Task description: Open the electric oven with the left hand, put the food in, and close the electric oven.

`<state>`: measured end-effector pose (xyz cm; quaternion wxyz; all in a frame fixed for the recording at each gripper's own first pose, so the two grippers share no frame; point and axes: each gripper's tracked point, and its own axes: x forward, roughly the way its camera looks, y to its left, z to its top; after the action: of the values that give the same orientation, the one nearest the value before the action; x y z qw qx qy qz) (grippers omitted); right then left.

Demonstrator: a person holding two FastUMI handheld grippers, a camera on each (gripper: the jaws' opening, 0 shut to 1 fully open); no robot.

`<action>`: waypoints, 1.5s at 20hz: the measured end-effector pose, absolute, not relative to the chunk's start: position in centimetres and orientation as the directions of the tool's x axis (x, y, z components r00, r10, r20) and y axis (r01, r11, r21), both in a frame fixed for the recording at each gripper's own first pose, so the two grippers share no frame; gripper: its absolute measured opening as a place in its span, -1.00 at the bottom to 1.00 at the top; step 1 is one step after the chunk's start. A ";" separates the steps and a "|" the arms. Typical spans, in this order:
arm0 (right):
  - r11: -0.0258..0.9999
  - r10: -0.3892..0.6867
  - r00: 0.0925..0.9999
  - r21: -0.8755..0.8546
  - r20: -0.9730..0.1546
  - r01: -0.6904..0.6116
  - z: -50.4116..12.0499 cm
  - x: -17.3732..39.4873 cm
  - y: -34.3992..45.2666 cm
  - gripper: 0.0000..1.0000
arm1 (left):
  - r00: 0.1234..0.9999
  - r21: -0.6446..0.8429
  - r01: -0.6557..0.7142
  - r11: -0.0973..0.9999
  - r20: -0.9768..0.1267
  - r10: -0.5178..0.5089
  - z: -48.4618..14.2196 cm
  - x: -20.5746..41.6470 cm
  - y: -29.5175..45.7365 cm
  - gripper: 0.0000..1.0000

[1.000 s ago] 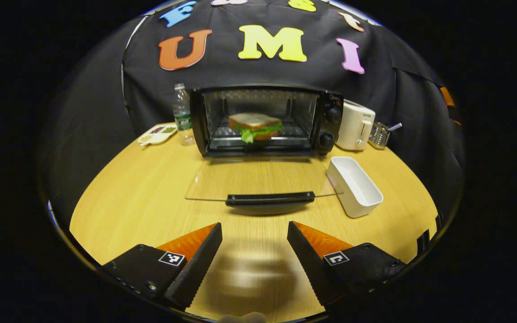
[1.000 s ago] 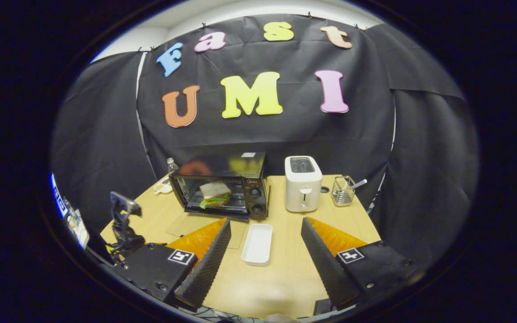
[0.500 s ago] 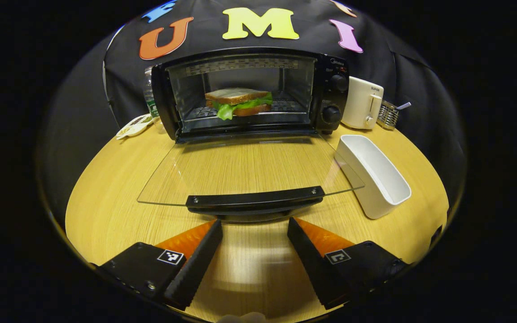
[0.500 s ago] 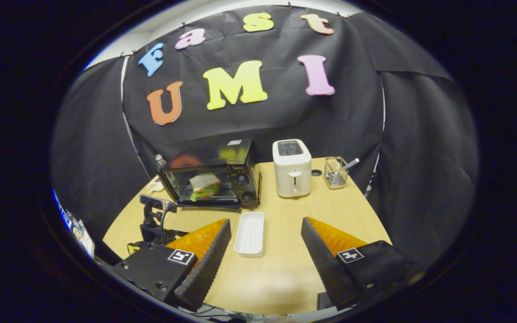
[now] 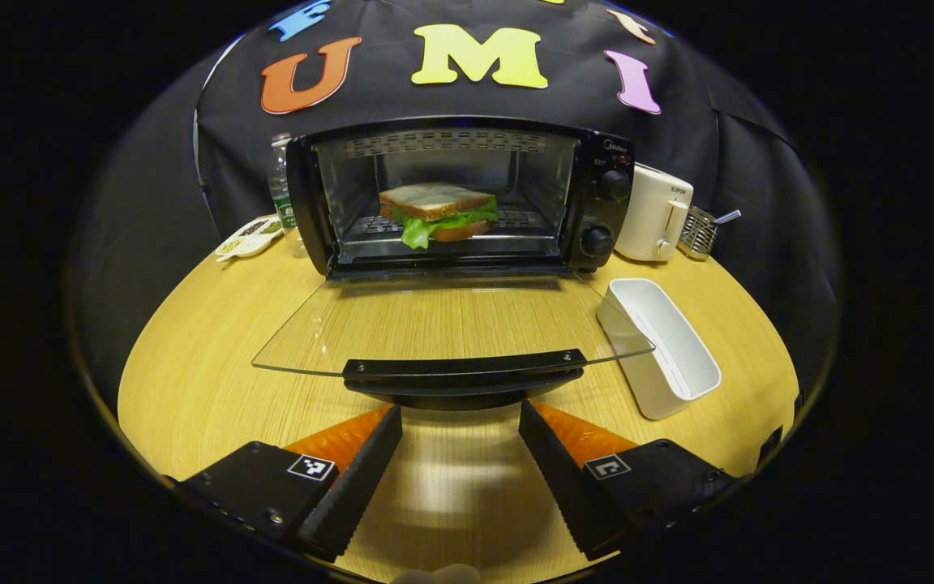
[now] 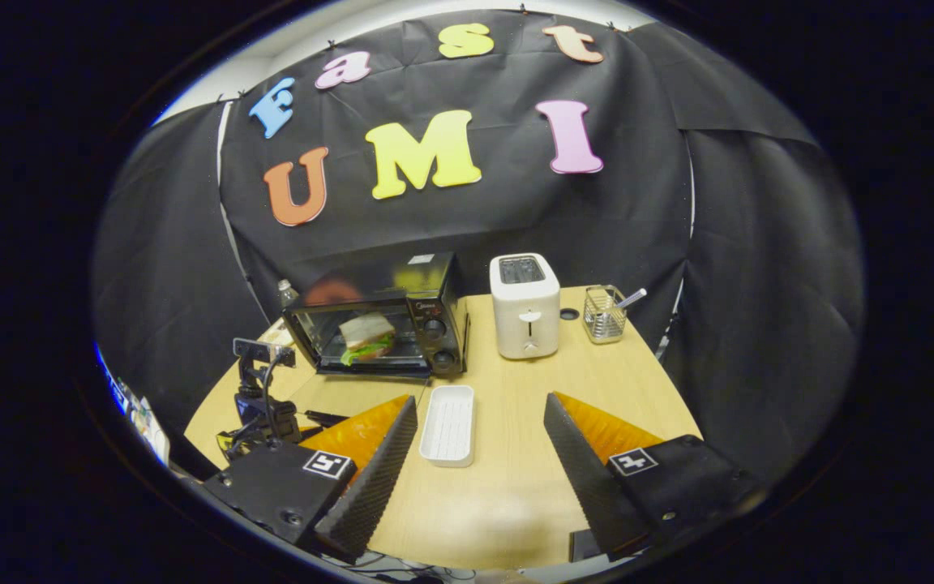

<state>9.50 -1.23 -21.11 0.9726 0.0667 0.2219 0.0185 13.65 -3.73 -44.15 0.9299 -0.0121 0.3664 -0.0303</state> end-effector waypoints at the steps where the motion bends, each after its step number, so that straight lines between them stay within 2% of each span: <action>1: 0.990 0.067 0.901 0.140 -0.428 -0.007 -21.1 9.5 -1.2 1.00 | 0.731 -0.046 0.044 0.998 -0.680 -0.063 -43.6 13.7 -3.7 0.92; 4: 0.991 0.070 0.904 0.133 -0.423 -0.015 -20.8 9.4 -1.2 1.00 | 0.759 -0.055 0.034 0.998 -0.648 -0.062 -41.0 14.7 -3.6 0.92; 5: 0.991 0.069 0.906 0.133 -0.418 -0.015 -20.6 9.4 -1.4 0.79 | 0.770 -0.049 0.039 0.998 -0.635 -0.061 -40.1 15.0 -3.5 0.92; 6: 0.990 0.070 0.905 0.137 -0.419 -0.013 -20.6 9.5 -1.6 1.00 | 0.781 -0.043 0.045 0.998 -0.621 -0.061 -39.3 15.4 -3.5 0.92; 15: 0.985 0.020 0.899 0.162 -0.437 0.056 -21.3 8.7 -4.7 1.00 | 0.831 -0.005 0.046 0.999 -0.555 -0.041 -35.1 20.4 -2.6 0.92; 16: 0.984 0.017 0.899 0.169 -0.438 0.063 -21.2 8.5 -5.0 1.00 | 0.836 -0.007 0.045 0.999 -0.548 -0.041 -34.6 21.2 -2.6 1.00; 18: 0.982 0.009 0.896 0.175 -0.444 0.077 -21.5 8.4 -5.5 1.00 | 0.849 0.000 0.044 0.999 -0.527 -0.037 -33.6 22.9 -2.5 0.92; 21: 0.980 -0.003 0.892 0.177 -0.452 0.093 -21.6 8.3 -6.0 1.00 | 0.862 0.025 0.044 0.999 -0.507 -0.026 -32.7 24.9 -2.3 0.92; 30: 0.985 0.019 0.898 0.163 -0.440 0.059 -20.6 8.4 -5.2 1.00 | 0.866 0.020 0.043 0.999 -0.499 -0.028 -31.9 24.0 -2.8 0.92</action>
<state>8.39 -5.25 -20.62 0.9703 0.0867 0.2258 -0.0104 24.02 -2.82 -31.93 0.9658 0.0151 0.2582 -0.0183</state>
